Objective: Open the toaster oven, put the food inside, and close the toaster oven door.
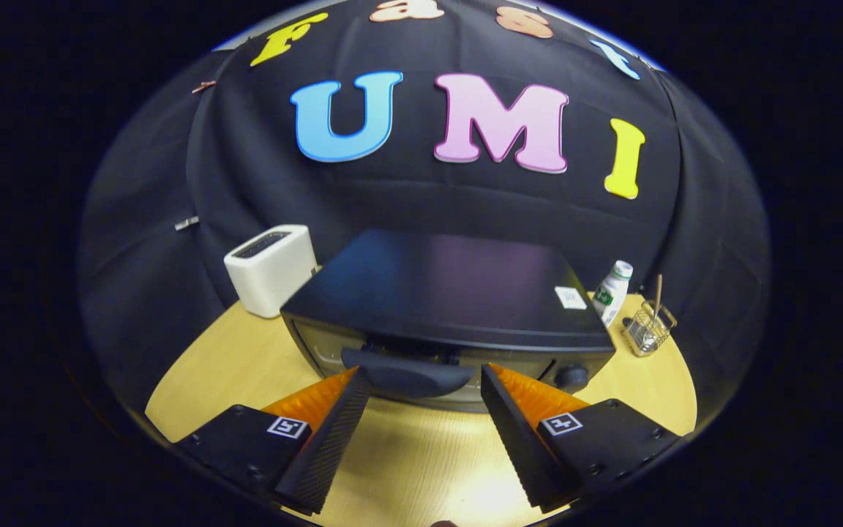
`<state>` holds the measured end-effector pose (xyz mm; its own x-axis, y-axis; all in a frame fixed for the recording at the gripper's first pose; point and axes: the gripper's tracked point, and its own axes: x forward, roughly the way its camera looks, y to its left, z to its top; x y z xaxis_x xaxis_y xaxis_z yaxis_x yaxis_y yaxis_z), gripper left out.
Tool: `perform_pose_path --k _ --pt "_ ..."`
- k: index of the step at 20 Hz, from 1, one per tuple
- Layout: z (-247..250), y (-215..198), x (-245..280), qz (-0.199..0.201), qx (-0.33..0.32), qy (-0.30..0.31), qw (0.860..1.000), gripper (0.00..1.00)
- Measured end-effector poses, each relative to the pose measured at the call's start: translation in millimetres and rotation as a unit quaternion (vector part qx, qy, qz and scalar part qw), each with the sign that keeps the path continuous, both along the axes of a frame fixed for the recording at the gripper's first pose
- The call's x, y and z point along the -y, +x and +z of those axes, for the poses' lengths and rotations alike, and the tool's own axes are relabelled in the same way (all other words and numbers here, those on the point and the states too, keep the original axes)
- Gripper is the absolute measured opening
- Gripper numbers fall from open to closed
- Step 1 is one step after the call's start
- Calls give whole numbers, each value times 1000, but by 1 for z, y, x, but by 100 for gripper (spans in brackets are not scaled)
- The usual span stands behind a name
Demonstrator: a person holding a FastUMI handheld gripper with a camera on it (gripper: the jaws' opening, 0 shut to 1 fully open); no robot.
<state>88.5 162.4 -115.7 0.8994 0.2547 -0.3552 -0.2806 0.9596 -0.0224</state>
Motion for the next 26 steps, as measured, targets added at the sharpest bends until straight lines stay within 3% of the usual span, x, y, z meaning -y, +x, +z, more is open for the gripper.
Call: perform_pose_path --k 4,7,16,20,26 --pt "63 -14 53 -8 86 5 996 99" --pt "99 -27 112 -41 144 4 989 99" --pt "142 -70 270 -177 178 47 967 99" --pt "141 -77 297 -200 188 41 961 98" --pt "138 -78 276 -173 194 44 965 99"
